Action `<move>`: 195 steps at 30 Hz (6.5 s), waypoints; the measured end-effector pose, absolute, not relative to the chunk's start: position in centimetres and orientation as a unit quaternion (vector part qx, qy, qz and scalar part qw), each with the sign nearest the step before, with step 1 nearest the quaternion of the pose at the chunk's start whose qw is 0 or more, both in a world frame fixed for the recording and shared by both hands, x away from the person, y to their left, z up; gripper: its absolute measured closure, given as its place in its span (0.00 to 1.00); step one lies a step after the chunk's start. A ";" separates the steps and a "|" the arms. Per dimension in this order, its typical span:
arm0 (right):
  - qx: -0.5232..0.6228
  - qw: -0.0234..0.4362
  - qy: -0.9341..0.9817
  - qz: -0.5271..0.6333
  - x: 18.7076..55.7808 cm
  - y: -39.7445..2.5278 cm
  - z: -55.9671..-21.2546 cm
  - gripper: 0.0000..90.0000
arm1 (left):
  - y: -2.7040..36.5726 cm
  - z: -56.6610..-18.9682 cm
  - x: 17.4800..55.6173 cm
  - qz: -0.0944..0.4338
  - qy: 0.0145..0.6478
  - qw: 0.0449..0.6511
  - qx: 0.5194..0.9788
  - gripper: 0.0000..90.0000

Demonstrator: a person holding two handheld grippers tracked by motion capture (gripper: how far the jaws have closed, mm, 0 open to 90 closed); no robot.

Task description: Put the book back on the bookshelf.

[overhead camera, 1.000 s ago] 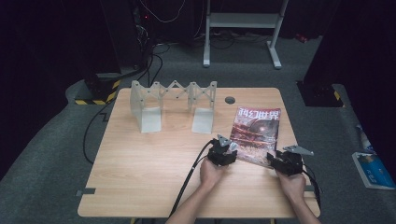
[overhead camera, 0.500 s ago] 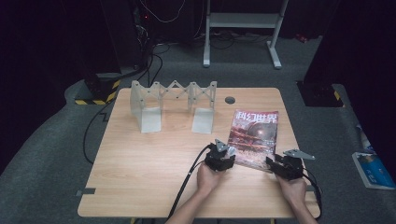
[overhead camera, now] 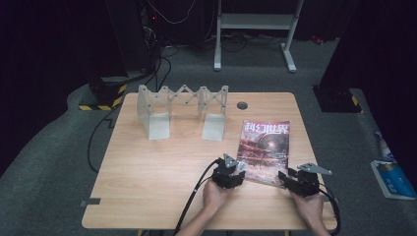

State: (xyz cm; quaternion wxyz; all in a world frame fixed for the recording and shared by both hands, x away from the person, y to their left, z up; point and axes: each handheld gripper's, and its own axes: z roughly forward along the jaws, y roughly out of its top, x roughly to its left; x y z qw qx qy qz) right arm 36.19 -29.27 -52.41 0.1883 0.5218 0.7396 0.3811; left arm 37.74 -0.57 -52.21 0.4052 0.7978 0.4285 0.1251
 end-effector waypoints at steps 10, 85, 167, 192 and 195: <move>0.509 0.197 0.748 0.377 34.1 -28.4 -52.4 0.59 | 0.5 -52.3 35.2 0.126 0.426 0.410 0.796 0.60; 0.433 0.165 0.786 0.410 28.2 -24.6 -52.7 0.59 | 6.4 -52.6 27.0 0.083 0.469 0.440 0.761 0.51; 0.531 0.080 0.767 0.351 44.8 -23.2 -50.6 0.56 | 4.6 -53.2 35.0 0.178 0.470 0.425 0.753 0.53; 0.500 0.076 0.773 0.383 43.6 -23.3 -50.0 0.62 | 4.6 -53.2 35.0 0.181 0.469 0.425 0.753 0.53; 0.486 0.068 0.778 0.392 43.3 -23.4 -49.5 0.66 | 4.6 -53.3 34.9 0.183 0.469 0.425 0.752 0.54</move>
